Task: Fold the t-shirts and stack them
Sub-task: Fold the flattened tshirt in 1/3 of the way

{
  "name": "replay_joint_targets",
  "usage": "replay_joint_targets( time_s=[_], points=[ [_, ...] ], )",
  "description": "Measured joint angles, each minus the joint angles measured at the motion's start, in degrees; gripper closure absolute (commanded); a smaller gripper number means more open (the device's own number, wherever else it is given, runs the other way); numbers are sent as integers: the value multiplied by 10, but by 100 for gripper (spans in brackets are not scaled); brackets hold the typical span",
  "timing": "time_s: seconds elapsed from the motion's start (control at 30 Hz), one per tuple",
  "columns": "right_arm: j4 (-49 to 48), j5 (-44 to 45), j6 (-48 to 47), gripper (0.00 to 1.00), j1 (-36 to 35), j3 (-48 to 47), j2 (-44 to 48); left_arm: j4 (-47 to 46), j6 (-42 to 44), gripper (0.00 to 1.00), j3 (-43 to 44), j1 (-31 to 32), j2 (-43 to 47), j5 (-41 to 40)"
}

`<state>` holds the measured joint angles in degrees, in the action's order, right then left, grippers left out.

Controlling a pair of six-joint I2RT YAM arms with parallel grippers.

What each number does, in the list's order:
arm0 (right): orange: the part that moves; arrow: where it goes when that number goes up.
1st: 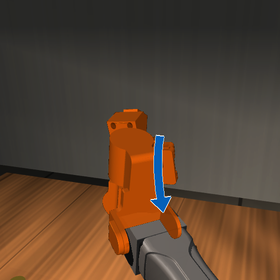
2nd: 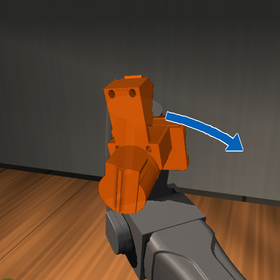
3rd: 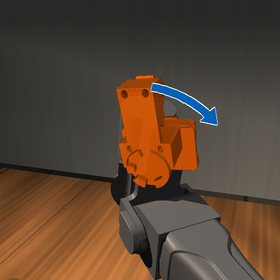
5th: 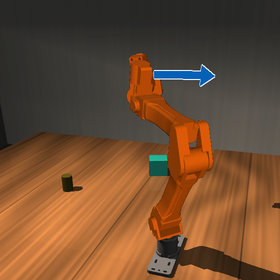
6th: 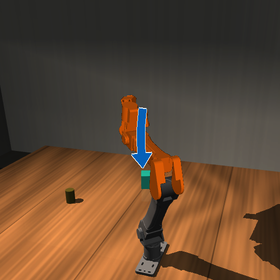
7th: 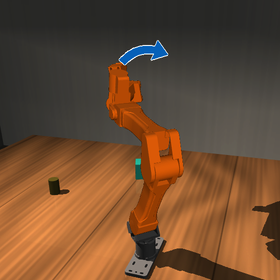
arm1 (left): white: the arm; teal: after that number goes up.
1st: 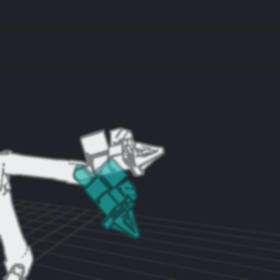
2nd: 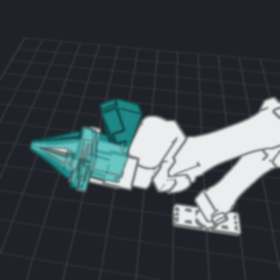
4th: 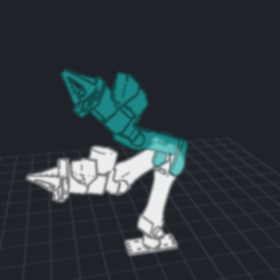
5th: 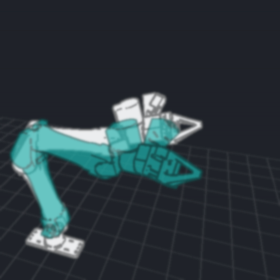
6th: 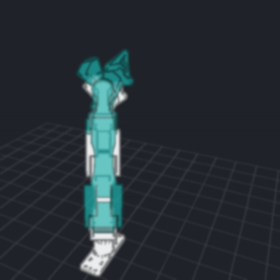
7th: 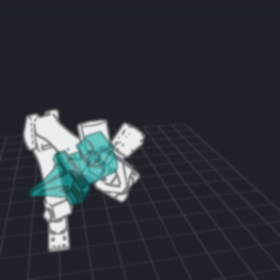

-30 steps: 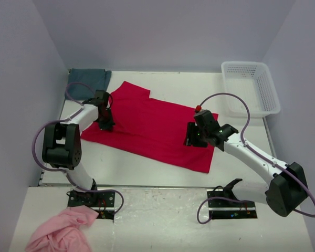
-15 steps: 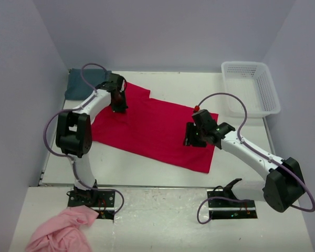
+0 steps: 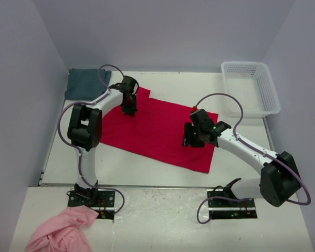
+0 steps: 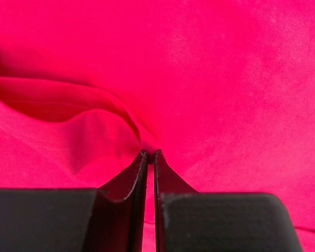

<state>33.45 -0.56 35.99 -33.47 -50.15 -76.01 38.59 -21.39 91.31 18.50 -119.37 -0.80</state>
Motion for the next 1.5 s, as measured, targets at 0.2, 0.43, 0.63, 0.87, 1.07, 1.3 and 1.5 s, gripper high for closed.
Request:
replay_joint_targets(
  time_s=[0.2,0.43,0.63,0.87,1.07,1.3,1.5],
  points=[
    [-7,-5,0,50,0,0,0,-16,10,29,-9,2,4,-7],
    [-1,18,15,59,0,0,-11,-46,9,33,-56,4,57,-27],
    [30,75,92,100,0,11,-19,-50,-8,100,-73,8,139,-56],
    [51,101,160,79,0,28,-43,-61,-16,100,-78,14,160,-23],
    [77,134,210,18,1,44,-19,-87,-30,100,-100,60,157,87],
    [117,163,244,17,35,54,30,-119,-45,100,-141,151,146,145],
    [115,175,250,27,94,100,69,-130,-50,100,-169,192,130,155]
  ],
)
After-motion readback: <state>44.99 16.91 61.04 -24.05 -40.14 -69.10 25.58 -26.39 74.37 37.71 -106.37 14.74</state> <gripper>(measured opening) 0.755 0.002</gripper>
